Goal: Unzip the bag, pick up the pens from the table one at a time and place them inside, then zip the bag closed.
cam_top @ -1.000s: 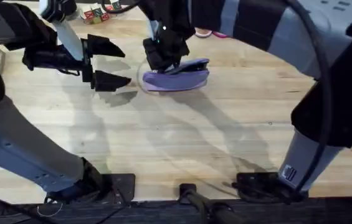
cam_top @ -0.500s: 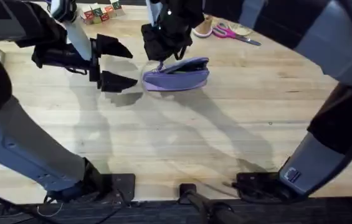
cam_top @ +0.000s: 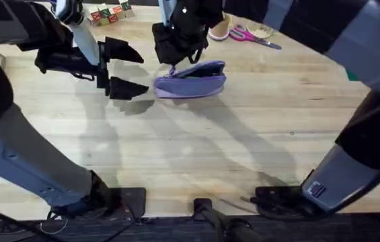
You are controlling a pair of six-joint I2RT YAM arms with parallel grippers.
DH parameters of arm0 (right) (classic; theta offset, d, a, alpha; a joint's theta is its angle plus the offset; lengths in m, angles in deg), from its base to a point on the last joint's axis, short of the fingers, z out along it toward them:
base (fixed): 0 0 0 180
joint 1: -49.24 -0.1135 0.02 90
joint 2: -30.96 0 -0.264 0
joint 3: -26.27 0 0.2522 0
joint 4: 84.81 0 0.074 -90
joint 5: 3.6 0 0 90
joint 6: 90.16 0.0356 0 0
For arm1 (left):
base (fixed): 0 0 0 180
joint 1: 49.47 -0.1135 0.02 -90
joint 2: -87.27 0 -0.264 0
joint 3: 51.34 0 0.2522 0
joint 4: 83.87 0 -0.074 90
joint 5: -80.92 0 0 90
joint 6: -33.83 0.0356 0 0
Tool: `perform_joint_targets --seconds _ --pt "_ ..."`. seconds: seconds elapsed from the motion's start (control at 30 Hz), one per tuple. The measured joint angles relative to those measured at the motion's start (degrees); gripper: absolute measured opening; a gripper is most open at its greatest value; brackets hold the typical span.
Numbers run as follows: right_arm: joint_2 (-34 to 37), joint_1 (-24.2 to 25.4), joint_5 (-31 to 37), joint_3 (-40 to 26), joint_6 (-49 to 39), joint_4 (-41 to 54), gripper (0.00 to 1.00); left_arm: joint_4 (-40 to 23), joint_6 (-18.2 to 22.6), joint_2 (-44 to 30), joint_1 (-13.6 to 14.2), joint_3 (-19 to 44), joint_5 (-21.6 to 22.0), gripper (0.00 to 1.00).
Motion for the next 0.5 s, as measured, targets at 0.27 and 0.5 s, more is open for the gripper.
perform_joint_targets --seconds 0.27,0.5 --pt "0.00 0.00 0.00 0.00 0.02 0.00 0.030 0.96 0.00 0.02 3.38 0.00 1.44 0.995" --pt "0.00 0.00 0.00 0.00 0.16 0.00 0.030 2.84 -0.12 0.01 6.52 0.00 1.78 0.981"
